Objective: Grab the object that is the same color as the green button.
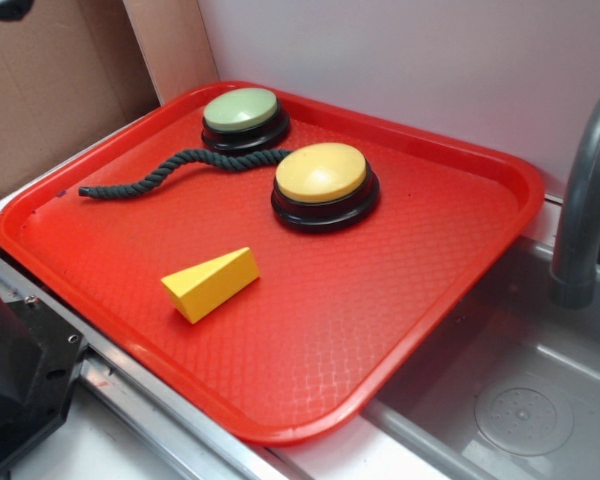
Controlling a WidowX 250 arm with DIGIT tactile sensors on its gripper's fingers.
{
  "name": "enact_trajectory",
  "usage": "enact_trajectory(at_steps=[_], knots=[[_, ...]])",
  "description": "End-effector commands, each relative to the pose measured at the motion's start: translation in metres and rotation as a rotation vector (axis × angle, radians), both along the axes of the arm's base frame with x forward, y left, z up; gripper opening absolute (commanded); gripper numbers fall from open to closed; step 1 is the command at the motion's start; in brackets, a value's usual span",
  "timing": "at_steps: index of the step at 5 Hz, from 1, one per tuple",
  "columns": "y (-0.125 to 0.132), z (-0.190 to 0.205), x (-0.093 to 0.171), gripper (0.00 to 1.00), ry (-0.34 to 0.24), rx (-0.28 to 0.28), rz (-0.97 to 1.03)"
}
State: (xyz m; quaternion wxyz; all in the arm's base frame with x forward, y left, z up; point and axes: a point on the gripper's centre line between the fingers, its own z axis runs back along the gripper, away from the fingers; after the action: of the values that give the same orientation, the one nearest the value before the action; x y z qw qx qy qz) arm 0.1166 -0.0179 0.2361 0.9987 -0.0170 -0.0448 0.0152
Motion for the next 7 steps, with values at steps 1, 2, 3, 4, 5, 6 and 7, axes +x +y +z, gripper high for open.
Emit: enact_trajectory(at_steps=[1,2,3,4,5,6,7], knots=[[0.000,0.000,0.000,1.00,0.000,0.000,0.000],[0.019,-0.014,0.028,1.00,-0.028,0.070,-0.122],[0.032,-0.028,0.046,1.00,-0.038,0.128,-0.202],[0.053,-0.054,0.060,1.00,-0.079,0.162,-0.268],[0.073,-0.077,0.070,1.00,-0.111,0.223,-0.256],[0.096,-0.104,0.075,1.00,-0.127,0.215,-0.210],[0.111,-0.130,0.081,1.00,-0.077,0.210,-0.198]])
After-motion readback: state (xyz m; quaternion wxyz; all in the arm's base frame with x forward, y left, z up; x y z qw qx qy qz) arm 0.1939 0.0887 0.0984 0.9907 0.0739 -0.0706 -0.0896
